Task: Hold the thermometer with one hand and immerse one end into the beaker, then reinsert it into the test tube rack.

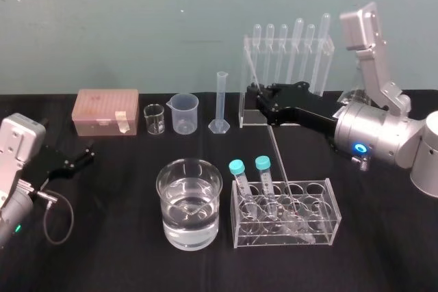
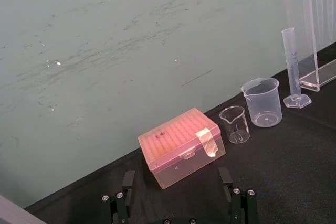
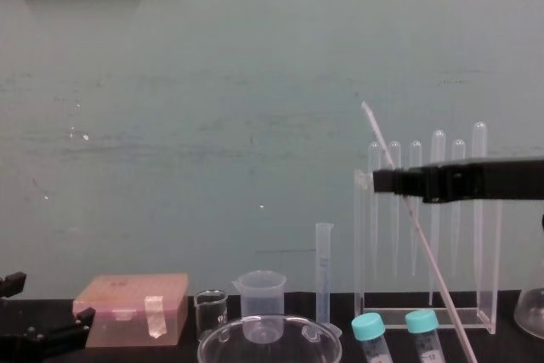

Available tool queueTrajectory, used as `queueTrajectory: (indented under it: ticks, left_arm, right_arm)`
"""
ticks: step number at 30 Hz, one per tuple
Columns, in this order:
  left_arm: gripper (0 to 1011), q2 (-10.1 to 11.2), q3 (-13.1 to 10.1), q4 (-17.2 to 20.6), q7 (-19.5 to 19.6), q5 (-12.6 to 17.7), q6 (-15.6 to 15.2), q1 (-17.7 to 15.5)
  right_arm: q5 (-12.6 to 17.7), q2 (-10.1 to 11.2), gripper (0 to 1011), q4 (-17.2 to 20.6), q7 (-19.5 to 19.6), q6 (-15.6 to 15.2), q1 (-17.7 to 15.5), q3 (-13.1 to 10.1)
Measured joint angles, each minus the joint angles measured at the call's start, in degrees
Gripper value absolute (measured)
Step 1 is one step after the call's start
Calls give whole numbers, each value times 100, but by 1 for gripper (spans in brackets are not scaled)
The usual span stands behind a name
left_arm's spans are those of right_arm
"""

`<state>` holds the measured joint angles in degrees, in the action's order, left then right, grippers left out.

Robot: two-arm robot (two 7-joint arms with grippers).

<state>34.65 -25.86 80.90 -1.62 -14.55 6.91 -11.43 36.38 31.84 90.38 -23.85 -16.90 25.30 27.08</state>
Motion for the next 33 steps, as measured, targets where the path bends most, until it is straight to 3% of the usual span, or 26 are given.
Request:
queueTrajectory:
  ticks: [10,17,25,33]
  left_arm:
    - [1008,0,0,0,0,0,0,0]
    - [1008,0,0,0,0,0,0,0]
    - [1008,0,0,0,0,0,0,0]
    - [1008,0,0,0,0,0,0,0]
  right_arm:
    - [32,44,56,244,-84,1130,-608,-451]
    - [238,-2,56,347,-227,1668,-1058,-768]
    - [321,-8,56,455,-358,1832,-1178,-939]
    - [717,42,56,738,-553,1602,-833,-1111]
